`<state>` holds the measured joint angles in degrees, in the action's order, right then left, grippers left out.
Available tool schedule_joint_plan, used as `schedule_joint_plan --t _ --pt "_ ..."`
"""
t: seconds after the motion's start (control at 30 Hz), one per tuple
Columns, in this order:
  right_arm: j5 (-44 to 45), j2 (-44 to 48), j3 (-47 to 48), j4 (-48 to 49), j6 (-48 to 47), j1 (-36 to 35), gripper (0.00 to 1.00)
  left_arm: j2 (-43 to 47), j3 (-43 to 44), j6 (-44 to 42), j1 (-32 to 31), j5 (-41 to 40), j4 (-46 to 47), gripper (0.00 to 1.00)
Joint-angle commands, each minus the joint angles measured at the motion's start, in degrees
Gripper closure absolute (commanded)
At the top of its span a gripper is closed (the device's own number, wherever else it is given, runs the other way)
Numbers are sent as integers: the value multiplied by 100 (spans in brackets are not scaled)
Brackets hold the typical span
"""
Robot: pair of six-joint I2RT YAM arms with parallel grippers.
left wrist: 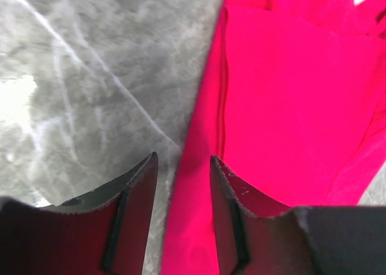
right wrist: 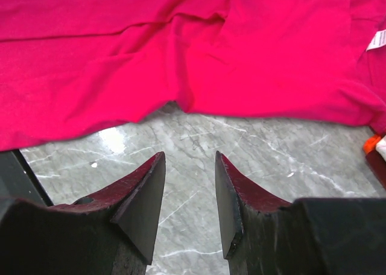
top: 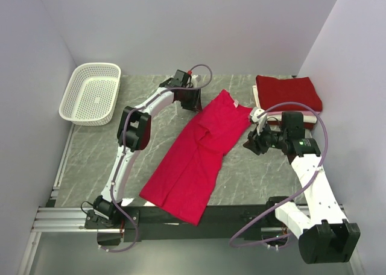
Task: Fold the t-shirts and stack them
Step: Fold the tshirt
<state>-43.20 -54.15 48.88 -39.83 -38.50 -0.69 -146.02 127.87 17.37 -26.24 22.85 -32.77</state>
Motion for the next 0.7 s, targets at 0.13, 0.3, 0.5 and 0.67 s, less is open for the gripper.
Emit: schedule_joint_plan --t 0.13,0.3,0.5,0.67 --pt "-154 28 -37 143 176 42 54 -120 -122 -462 -197 255 -370 55" --pt "-136 10 -46 134 194 42 54 -331 71 -488 -285 -149 -589 67" --pt "-180 45 -72 116 211 42 54 -235 -60 -77 -163 -1168 -380 100" --pt "57 -104 -90 195 326 42 54 300 -612 776 382 -1651 -37 100"
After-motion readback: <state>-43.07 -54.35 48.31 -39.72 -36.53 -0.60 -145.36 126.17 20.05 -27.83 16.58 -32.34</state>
